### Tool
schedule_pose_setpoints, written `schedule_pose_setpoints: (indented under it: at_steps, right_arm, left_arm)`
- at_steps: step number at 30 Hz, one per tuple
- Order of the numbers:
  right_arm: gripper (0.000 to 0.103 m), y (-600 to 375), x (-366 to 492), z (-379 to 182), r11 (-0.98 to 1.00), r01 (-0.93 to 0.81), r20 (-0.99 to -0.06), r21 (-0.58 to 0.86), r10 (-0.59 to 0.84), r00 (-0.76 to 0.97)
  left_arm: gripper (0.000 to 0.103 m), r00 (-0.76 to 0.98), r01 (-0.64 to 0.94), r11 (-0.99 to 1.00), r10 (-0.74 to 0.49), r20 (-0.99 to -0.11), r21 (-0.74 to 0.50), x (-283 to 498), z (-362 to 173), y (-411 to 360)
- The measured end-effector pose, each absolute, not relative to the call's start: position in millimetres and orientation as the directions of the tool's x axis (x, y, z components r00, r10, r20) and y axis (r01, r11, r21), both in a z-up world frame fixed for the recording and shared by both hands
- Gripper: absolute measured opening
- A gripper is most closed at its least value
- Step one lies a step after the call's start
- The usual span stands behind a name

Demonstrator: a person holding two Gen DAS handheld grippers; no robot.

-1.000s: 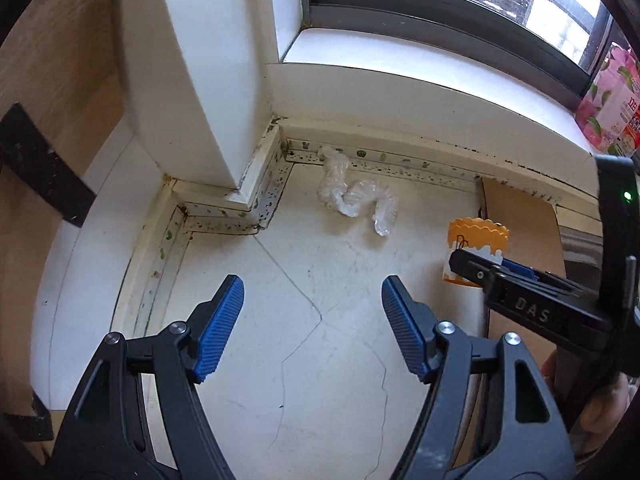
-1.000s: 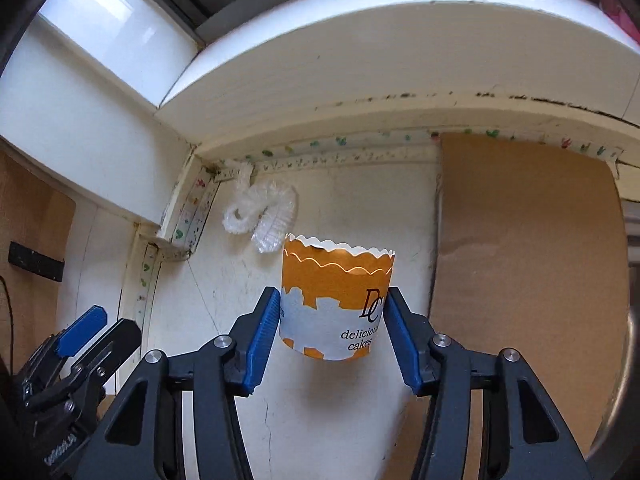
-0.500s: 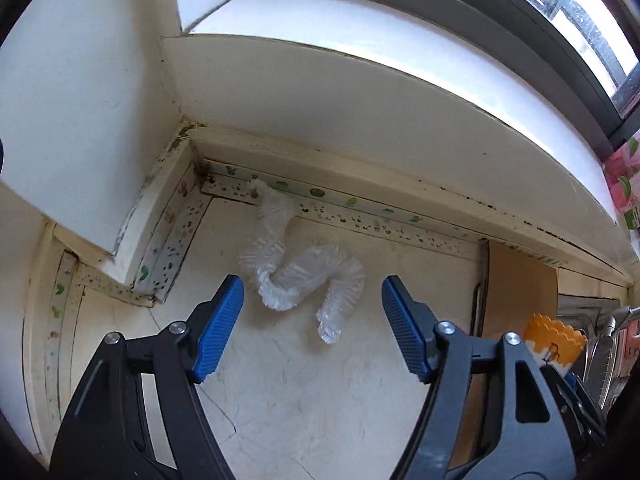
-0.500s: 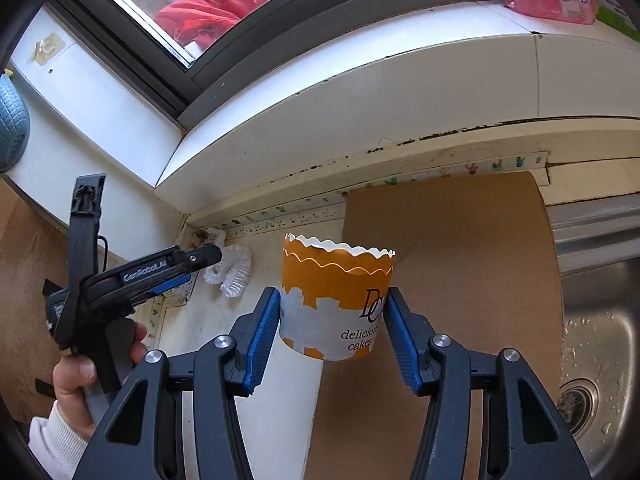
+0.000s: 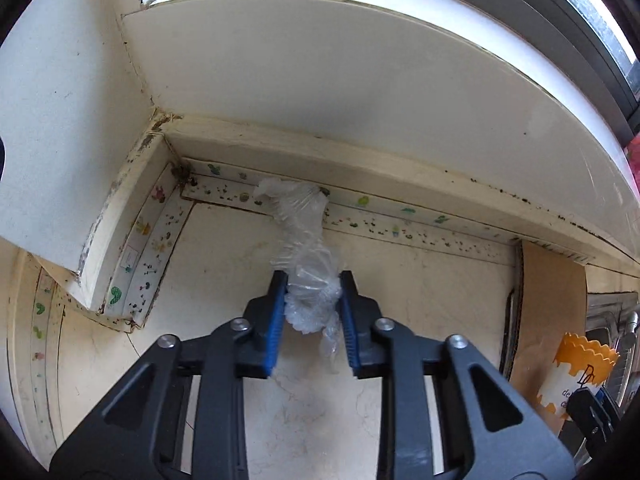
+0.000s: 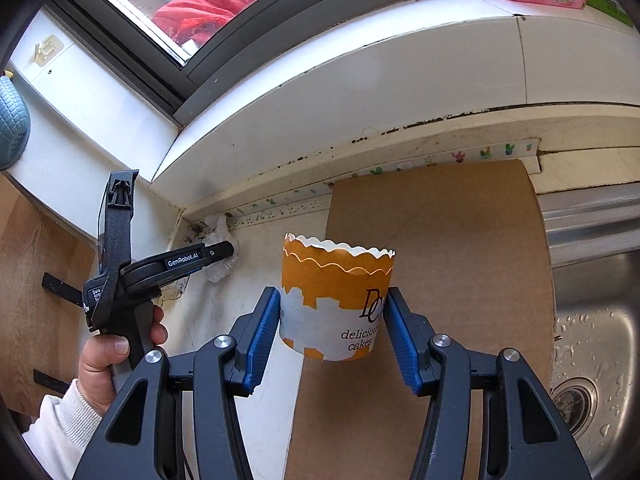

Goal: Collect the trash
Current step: 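Grasp the orange DC cake cup with the right tool while the left tool grasps the plastic wrap, then carry cake cup and plastic wrap off the counter down over the bin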

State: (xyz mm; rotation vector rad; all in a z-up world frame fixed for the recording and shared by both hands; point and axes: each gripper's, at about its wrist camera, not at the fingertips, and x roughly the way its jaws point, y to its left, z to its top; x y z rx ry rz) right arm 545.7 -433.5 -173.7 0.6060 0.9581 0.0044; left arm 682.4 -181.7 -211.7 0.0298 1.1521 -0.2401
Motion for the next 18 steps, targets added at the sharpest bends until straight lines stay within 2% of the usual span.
schedule_pose_setpoints:
  at_steps: [5, 18]
  right_arm:
    - [0.053, -421.7, 537.3, -173.6, 0.843, 0.240, -0.768, 0.482, 0.274, 0.579]
    - [0.053, -367.3, 475.5, -127.6, 0.884, 0.150, -0.761, 0.443, 0.282, 0.584]
  left_arm:
    - [0.012, 0.396, 0.217, 0.974, -0.148, -0.906, -0.064, 664.9, -211.4, -183.9]
    - [0.010, 0.397, 0.261, 0.963, -0.171, -0.902, -0.068, 559.8, -172.6, -142.8]
